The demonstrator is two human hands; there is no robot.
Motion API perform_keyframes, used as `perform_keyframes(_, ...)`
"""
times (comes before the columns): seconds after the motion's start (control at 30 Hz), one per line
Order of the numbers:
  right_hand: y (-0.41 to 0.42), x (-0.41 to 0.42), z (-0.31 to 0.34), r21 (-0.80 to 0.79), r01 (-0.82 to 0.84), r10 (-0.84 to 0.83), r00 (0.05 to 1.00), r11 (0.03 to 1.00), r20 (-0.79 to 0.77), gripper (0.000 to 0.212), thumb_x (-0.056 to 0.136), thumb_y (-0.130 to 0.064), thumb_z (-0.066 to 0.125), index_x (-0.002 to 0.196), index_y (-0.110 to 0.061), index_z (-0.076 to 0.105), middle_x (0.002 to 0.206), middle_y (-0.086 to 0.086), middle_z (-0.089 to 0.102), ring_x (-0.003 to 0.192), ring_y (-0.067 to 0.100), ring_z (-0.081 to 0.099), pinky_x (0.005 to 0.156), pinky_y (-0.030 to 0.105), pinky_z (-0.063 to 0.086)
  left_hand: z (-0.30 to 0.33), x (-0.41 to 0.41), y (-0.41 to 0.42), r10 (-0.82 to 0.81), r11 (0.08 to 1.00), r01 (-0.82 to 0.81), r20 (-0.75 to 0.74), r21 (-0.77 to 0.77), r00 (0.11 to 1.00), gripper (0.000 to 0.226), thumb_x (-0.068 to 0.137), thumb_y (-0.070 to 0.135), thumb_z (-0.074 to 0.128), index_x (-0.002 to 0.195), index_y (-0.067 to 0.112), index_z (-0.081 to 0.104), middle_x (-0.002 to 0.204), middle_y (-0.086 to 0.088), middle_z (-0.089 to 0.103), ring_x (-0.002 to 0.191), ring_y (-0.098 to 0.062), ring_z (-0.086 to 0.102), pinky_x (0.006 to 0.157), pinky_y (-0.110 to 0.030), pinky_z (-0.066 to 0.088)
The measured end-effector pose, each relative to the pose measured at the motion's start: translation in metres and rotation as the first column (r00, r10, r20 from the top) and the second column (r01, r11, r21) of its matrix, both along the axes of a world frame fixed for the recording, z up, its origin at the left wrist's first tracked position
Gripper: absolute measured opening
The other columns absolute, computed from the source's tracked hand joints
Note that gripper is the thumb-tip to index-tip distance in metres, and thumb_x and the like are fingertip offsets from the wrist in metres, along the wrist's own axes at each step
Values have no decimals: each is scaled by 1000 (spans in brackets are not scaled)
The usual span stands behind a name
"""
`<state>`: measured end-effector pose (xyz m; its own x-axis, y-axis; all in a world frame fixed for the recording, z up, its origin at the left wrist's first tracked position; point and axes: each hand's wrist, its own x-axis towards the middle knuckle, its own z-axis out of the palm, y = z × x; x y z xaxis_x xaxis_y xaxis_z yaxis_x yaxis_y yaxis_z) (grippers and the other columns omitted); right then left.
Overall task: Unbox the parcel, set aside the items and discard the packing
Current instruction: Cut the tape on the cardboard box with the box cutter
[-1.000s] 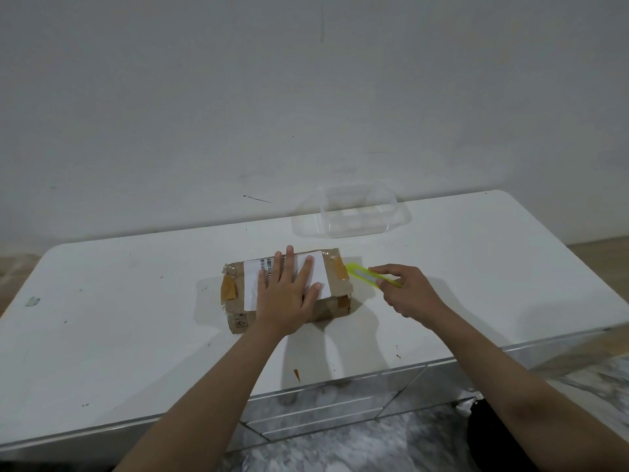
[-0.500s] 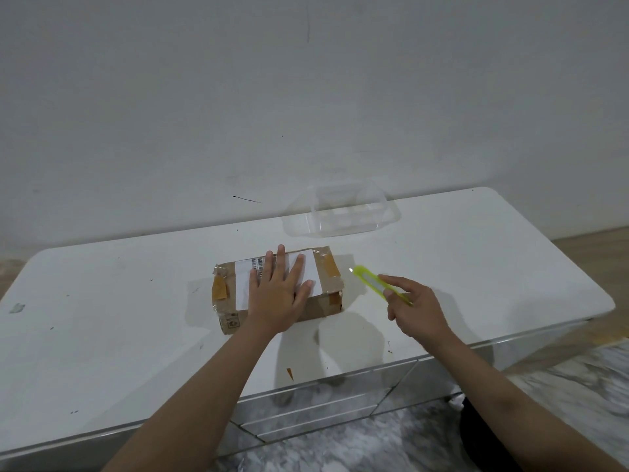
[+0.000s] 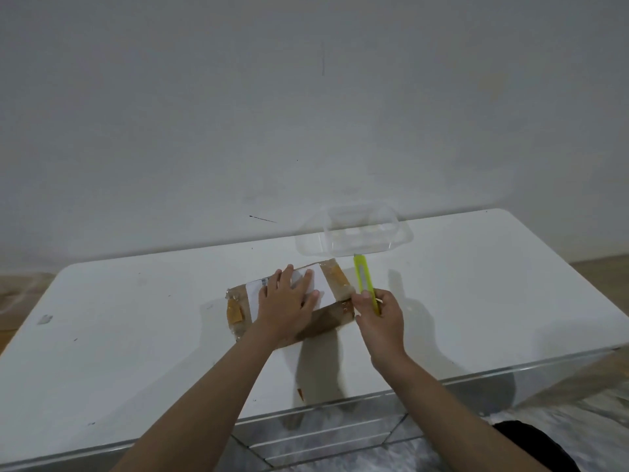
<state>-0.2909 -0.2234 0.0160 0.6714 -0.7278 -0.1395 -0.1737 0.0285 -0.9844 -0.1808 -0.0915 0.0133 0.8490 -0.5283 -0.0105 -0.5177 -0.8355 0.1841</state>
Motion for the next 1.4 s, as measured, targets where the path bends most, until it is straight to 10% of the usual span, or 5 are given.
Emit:
perform_keyframes(0.23, -12, 46, -3, 90, -96, 97, 995, 991, -10, 15, 89, -37, 53, 87, -22, 58, 91, 12, 63, 78, 24, 60, 79, 46, 53, 9, 5, 18, -100, 982, 83, 95, 167, 990, 49, 81, 51, 34, 117, 34, 62, 108, -18, 64, 77, -35, 61, 62, -45, 50)
perform_keyframes(0.33, -15, 72, 1, 122, -151, 153, 988, 981, -10, 17, 90, -35, 53, 90, -19, 58, 97, 19, 66, 85, 30, 65, 81, 49, 54, 7, 4, 26, -164, 977, 151, 78, 147, 983, 64, 83, 65, 26, 136, 35, 44, 143, -23, 41, 113, -44, 51, 90, -59, 41)
perform_keyframes(0.47, -11, 95, 8, 145, -224, 227, 974, 964, -3, 17, 95, -30, 52, 98, -14, 58, 102, 14, 68, 99, 33, 66, 84, 47, 54, 0, -1, 31, -211, 969, 216, -49, 117, 976, 86, 80, 75, 9, 150, 29, -7, 156, 2, -22, 145, -19, -18, 112, -58, -12)
perform_keyframes(0.77, -22, 87, 4, 11, -167, 167, 980, 986, -105, 18, 95, -27, 50, 83, -17, 59, 91, 8, 66, 72, 19, 58, 66, 40, 49, -11, -1, 27, -218, 975, 219, -25, 37, 976, 83, 80, 73, 7, 150, 31, -4, 158, -4, -15, 146, -20, -15, 112, -34, -10)
perform_keyframes(1.4, -33, 47, 18, 84, -332, 342, 906, 940, -250, 20, 96, -11, 45, 112, -8, 57, 78, 7, 64, 50, 16, 40, 41, 25, 35, -14, -2, 30, -182, 980, 173, -84, -100, 980, 84, 77, 75, 14, 150, 36, 3, 158, 2, -14, 146, -15, -14, 116, -38, 2)
